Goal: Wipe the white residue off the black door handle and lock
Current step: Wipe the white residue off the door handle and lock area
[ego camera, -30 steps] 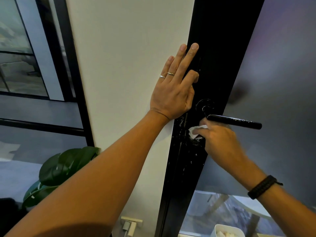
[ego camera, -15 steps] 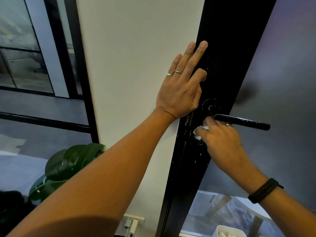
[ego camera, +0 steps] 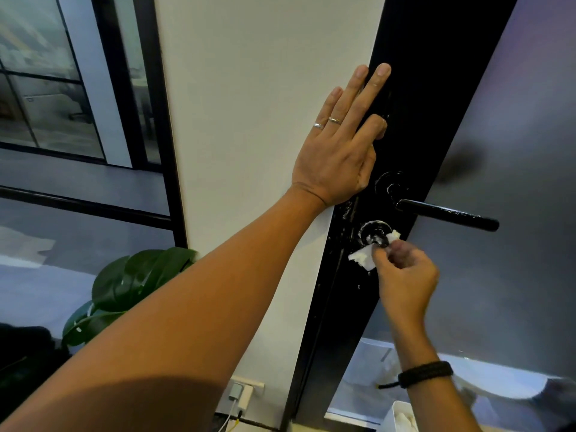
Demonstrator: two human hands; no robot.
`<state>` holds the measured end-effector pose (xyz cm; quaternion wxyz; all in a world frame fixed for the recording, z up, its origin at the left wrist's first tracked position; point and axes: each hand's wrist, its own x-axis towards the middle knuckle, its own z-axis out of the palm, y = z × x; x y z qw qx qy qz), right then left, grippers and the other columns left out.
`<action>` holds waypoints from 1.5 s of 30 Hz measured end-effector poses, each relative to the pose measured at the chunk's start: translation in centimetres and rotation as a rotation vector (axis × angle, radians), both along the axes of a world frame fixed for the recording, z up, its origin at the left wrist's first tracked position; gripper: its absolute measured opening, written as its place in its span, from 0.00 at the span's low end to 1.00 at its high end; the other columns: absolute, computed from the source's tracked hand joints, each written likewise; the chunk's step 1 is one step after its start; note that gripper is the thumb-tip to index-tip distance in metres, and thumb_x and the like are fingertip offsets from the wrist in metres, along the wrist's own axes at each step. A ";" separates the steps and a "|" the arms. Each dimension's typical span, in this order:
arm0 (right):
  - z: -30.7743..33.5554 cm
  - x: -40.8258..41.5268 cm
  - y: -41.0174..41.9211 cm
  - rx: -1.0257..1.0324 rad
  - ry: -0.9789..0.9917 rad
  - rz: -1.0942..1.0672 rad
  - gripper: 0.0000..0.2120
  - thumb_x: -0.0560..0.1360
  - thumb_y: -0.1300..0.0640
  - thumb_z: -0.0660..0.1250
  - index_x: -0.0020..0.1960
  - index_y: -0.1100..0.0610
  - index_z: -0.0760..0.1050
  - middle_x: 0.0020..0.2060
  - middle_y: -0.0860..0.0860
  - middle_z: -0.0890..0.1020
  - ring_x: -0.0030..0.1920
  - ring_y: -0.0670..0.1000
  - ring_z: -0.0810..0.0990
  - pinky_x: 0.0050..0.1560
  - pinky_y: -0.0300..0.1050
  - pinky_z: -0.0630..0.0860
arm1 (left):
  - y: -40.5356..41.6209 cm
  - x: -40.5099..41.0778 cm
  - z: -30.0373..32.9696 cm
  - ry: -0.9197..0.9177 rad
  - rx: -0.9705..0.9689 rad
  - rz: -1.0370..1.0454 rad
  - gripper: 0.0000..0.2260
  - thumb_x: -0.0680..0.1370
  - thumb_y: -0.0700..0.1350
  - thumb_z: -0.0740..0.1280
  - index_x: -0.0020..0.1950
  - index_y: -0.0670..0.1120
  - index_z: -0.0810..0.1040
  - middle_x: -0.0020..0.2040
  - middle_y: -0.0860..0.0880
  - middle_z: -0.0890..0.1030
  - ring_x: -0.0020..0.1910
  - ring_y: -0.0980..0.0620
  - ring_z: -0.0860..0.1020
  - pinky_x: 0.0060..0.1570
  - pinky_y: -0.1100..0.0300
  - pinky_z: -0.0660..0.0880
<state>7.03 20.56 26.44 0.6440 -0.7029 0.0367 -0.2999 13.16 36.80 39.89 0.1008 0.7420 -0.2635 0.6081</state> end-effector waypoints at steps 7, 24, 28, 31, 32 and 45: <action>0.0 0.2 3.3 0.588 0.123 -0.013 0.06 0.73 0.62 0.80 0.47 0.56 0.86 0.38 0.48 0.88 0.40 0.45 0.86 0.44 0.36 0.82 | -0.1 0.3 -0.1 -0.008 -0.006 0.004 0.08 0.79 0.38 0.65 0.54 0.44 0.82 0.80 0.34 0.69 0.82 0.31 0.65 0.83 0.38 0.61; -1.3 0.9 6.5 0.841 0.014 -0.120 0.05 0.75 0.66 0.76 0.50 0.60 0.84 0.43 0.50 0.88 0.47 0.47 0.88 0.50 0.41 0.83 | 0.1 0.5 -0.1 -0.028 0.001 0.011 0.08 0.79 0.38 0.66 0.55 0.44 0.83 0.80 0.34 0.70 0.81 0.31 0.66 0.82 0.37 0.62; -1.8 0.0 3.8 0.534 -0.140 -0.272 0.07 0.79 0.62 0.74 0.56 0.61 0.80 0.43 0.48 0.83 0.41 0.40 0.83 0.48 0.39 0.81 | 0.1 0.5 -0.2 -0.035 -0.001 0.019 0.09 0.80 0.38 0.65 0.55 0.44 0.83 0.80 0.35 0.70 0.82 0.33 0.66 0.82 0.38 0.62; -1.2 -1.5 3.3 0.257 -0.312 -0.193 0.08 0.80 0.62 0.72 0.58 0.63 0.80 0.47 0.52 0.85 0.47 0.44 0.85 0.49 0.37 0.82 | 0.0 0.5 -0.2 -0.043 0.001 0.028 0.09 0.79 0.38 0.65 0.55 0.44 0.83 0.80 0.35 0.71 0.82 0.33 0.66 0.82 0.38 0.62; -0.9 -1.7 3.5 0.148 -0.333 -0.157 0.08 0.80 0.61 0.73 0.58 0.61 0.82 0.48 0.53 0.86 0.48 0.46 0.86 0.49 0.37 0.82 | 0.0 0.5 -0.2 -0.046 -0.001 0.025 0.09 0.80 0.38 0.65 0.55 0.44 0.83 0.80 0.35 0.71 0.81 0.33 0.66 0.82 0.38 0.62; -1.3 -1.4 2.3 -0.104 -0.315 -0.161 0.05 0.80 0.60 0.73 0.56 0.57 0.84 0.46 0.50 0.85 0.46 0.43 0.84 0.46 0.34 0.81 | 0.0 0.2 0.0 -0.033 -0.005 0.014 0.09 0.80 0.39 0.65 0.55 0.44 0.83 0.80 0.35 0.70 0.82 0.33 0.66 0.82 0.39 0.62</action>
